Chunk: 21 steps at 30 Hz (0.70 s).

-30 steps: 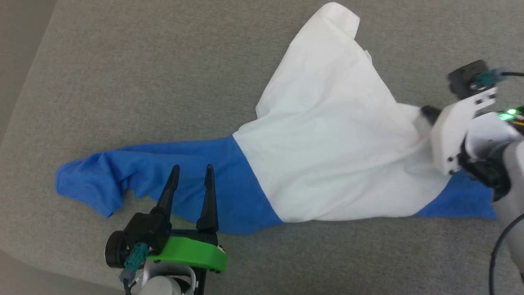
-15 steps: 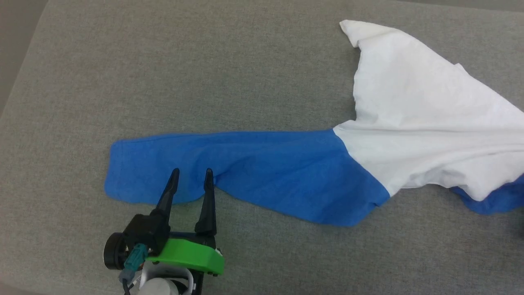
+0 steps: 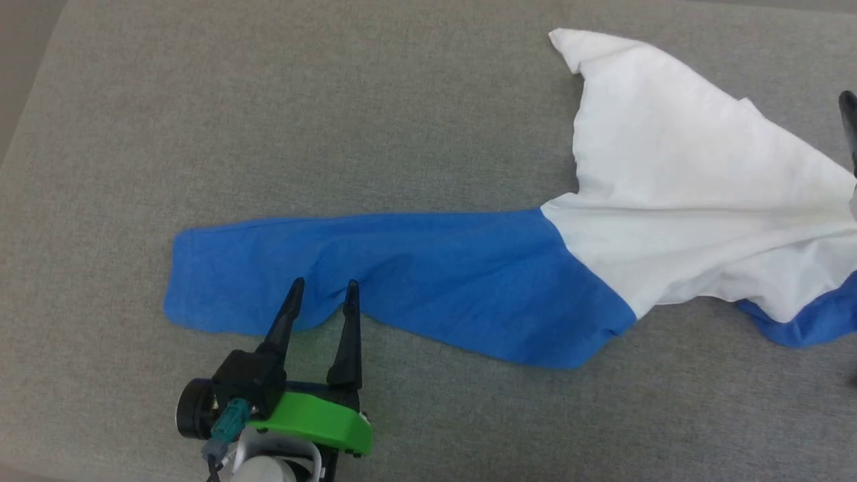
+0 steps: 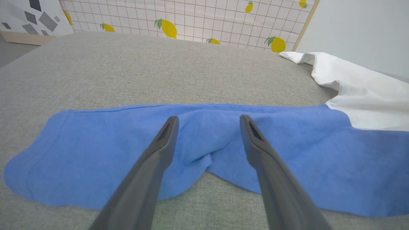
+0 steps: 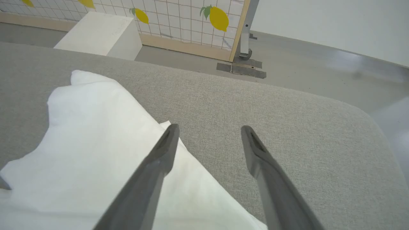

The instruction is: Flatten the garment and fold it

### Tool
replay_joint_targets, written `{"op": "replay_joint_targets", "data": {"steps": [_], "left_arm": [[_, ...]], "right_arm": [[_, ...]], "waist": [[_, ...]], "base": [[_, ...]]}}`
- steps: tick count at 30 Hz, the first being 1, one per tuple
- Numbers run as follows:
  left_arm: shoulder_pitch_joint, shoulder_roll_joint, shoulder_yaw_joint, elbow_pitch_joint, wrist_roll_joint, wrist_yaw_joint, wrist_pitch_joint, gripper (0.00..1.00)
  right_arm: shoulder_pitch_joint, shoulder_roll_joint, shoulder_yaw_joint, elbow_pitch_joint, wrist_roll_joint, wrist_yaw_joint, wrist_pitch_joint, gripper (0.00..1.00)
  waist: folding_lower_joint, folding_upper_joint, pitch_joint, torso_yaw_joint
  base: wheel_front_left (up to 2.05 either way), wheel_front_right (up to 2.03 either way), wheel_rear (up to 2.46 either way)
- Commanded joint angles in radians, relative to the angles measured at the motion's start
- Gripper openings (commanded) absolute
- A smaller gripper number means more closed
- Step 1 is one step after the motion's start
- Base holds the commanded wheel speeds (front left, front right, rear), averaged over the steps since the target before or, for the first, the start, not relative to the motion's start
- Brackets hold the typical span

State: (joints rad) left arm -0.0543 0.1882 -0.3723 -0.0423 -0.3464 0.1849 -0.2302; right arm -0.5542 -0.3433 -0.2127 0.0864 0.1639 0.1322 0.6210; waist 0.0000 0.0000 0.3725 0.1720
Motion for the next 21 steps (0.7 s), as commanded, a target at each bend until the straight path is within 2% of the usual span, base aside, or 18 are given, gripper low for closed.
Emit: {"op": "replay_joint_targets", "data": {"steps": [1,7,14,15,21], "left_arm": [[-0.019,-0.004,-0.005,0.003,-0.002,-0.006,-0.002,1.0],[-0.05,-0.022,-0.017,0.028,0.0,-0.016,-0.012,1.0],[-0.075,-0.042,-0.023,0.053,0.002,-0.029,-0.023,1.0],[-0.083,-0.048,-0.021,0.064,0.003,-0.032,-0.026,1.0],[-0.094,-0.053,-0.017,0.082,0.006,-0.036,-0.029,1.0]], "right_arm": [[-0.036,-0.004,0.006,0.03,-0.016,-0.002,0.013,1.0],[-0.113,-0.032,0.063,0.153,-0.052,-0.002,0.048,1.0],[-0.107,-0.082,0.156,0.218,-0.019,-0.002,0.094,1.0],[-0.091,-0.115,0.213,0.229,0.008,-0.002,0.123,0.0],[-0.128,-0.135,0.226,0.213,0.048,-0.002,0.07,0.0]], "waist": [[0.0,0.0,0.046,0.029],[0.0,0.0,0.111,0.065],[0.0,0.0,0.148,0.086],[0.0,0.0,0.153,0.088],[0.0,0.0,0.136,0.079]], "base": [[0.0,0.0,0.0],[0.0,0.0,0.0],[0.0,0.0,0.0],[0.0,0.0,0.0],[0.0,0.0,0.0]]}}
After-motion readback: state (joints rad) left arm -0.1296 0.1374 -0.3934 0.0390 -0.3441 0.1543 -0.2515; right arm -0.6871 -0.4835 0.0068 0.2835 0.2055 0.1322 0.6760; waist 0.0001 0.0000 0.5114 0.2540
